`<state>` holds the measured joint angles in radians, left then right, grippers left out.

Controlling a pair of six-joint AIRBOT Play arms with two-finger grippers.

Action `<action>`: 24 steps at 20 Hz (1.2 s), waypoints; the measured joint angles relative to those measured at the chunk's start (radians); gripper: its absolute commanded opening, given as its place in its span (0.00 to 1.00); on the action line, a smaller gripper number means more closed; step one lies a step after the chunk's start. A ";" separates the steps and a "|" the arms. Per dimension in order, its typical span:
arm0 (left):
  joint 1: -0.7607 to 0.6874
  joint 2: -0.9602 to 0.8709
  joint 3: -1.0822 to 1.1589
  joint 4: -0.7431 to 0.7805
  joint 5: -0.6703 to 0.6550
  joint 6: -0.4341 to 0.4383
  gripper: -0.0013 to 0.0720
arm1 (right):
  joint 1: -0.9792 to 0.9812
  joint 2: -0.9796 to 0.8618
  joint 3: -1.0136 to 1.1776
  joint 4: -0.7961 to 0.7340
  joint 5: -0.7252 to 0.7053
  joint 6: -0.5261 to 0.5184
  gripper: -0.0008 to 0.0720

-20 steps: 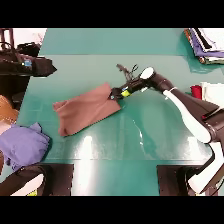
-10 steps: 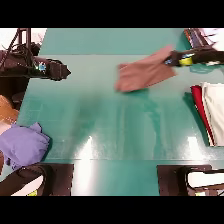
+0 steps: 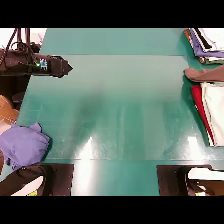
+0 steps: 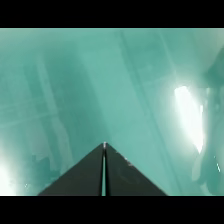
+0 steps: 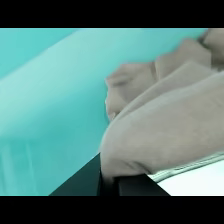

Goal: Fold the shirts.

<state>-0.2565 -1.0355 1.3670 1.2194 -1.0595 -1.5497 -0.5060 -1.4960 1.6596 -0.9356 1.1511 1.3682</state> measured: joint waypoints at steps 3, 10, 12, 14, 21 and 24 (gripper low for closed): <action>0.000 0.000 0.000 -0.001 0.006 -0.004 0.05 | -0.040 -0.002 0.062 0.045 -0.003 0.006 0.03; 0.000 0.000 0.000 -0.001 0.010 -0.006 0.05 | -0.077 0.001 0.309 0.052 0.110 0.011 0.03; 0.000 0.000 0.000 -0.001 0.008 -0.006 0.05 | -0.094 0.022 0.322 0.049 0.155 0.016 0.03; 0.000 0.000 0.000 -0.001 0.004 -0.005 0.05 | -0.120 0.063 0.288 0.045 0.188 0.018 0.03; 0.000 0.000 0.000 -0.001 -0.003 0.007 0.05 | -0.272 0.291 -0.022 -0.051 0.252 0.022 0.04; 0.000 0.000 0.000 0.000 -0.008 0.010 0.05 | -0.331 0.393 -0.200 -0.166 0.262 0.023 0.27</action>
<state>-0.2565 -1.0355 1.3670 1.2190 -1.0676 -1.5394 -0.8368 -1.1030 1.4593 -1.1011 1.4128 1.3911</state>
